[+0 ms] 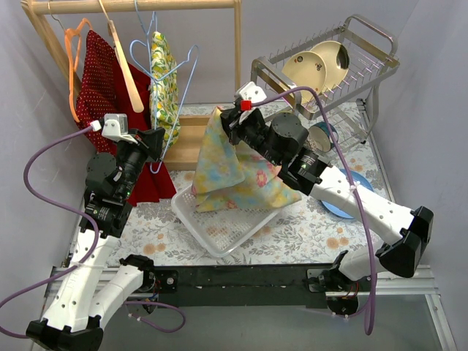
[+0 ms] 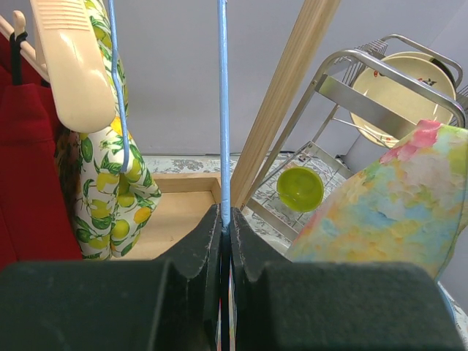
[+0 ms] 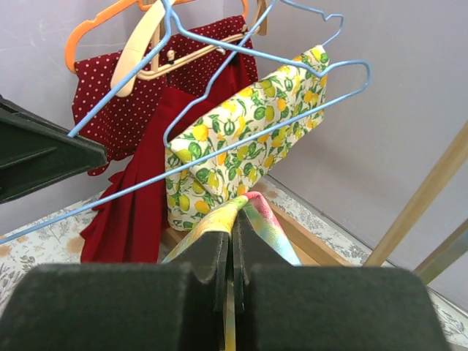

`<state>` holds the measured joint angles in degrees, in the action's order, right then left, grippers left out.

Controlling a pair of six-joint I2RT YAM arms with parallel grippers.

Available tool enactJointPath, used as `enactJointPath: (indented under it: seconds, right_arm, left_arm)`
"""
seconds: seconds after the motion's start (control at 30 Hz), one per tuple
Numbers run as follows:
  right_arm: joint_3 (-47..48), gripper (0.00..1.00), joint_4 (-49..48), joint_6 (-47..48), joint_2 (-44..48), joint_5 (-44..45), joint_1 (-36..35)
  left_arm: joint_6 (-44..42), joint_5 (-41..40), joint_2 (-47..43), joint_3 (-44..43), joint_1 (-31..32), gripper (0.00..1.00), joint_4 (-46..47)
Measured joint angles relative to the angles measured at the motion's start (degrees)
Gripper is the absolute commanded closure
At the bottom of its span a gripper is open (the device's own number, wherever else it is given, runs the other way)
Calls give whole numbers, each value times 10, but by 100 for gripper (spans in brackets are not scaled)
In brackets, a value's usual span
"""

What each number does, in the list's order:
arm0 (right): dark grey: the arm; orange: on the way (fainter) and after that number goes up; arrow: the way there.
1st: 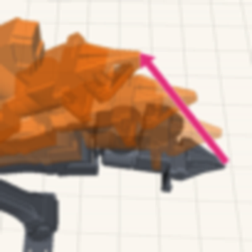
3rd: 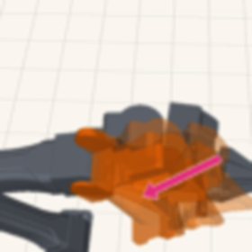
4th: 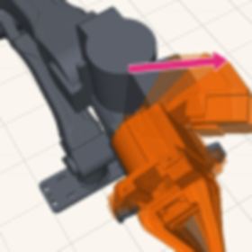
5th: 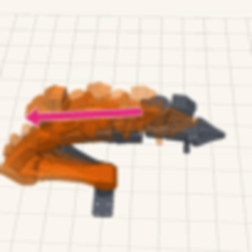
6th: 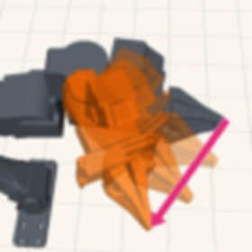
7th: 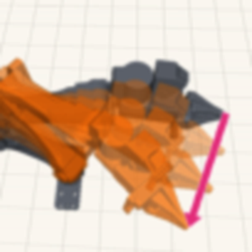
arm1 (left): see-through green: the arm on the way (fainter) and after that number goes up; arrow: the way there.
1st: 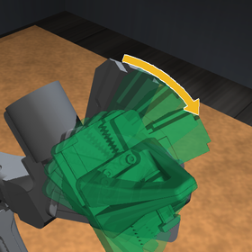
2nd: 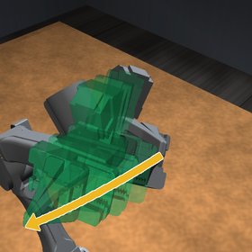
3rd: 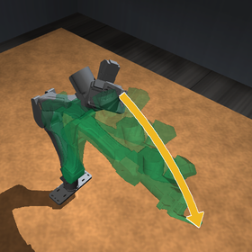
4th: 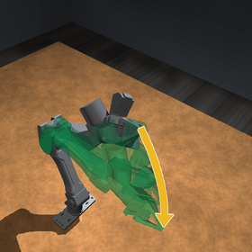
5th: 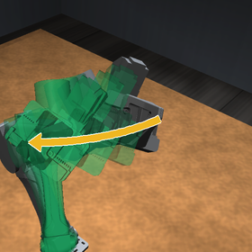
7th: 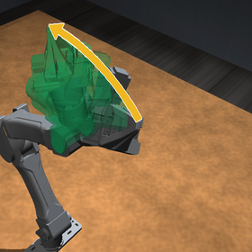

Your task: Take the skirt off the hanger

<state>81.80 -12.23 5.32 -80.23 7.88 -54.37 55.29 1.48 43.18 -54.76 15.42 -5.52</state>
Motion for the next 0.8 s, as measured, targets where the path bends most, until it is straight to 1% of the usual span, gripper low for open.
enactJointPath:
  seconds: [0.17, 0.23, 0.37, 0.5, 0.57, 0.67, 0.7, 0.73, 0.77, 0.8]
  right_arm:
    - [-3, 99, 0, -9, -6, -7, 0]
    - [-26, 99, -4, -21, 5, -3, 0]
    - [-142, 99, -13, -69, 72, 18, 0]
    - [-306, 99, -21, -128, 159, 56, 0]
    - [-364, 99, -16, -145, 174, 86, 0]
    - [-389, 99, 5, -159, 145, 120, 3]
    - [-389, 95, 9, -161, 129, 124, 4]
    - [-388, 88, 14, -164, 114, 125, 5]
    - [-386, 67, 24, -173, 95, 126, 7]
    - [-384, 58, 35, -179, 82, 126, 7]
  left_arm:
    - [0, 0, 0, 0, 0, 100, 0]
    - [0, 0, 0, 0, 0, 100, 0]
    - [0, 0, 0, 0, 0, 100, 0]
    - [0, 0, 1, 0, -1, 100, 0]
    - [0, 2, 2, 0, -1, 100, 0]
    - [0, 3, 7, 0, -1, 100, 0]
    - [0, 3, 9, 0, -1, 100, 0]
    - [0, 2, 10, 0, -1, 100, 0]
    - [0, 2, 12, 1, -1, 100, 0]
    - [-1, 1, 12, 1, -1, 100, 0]
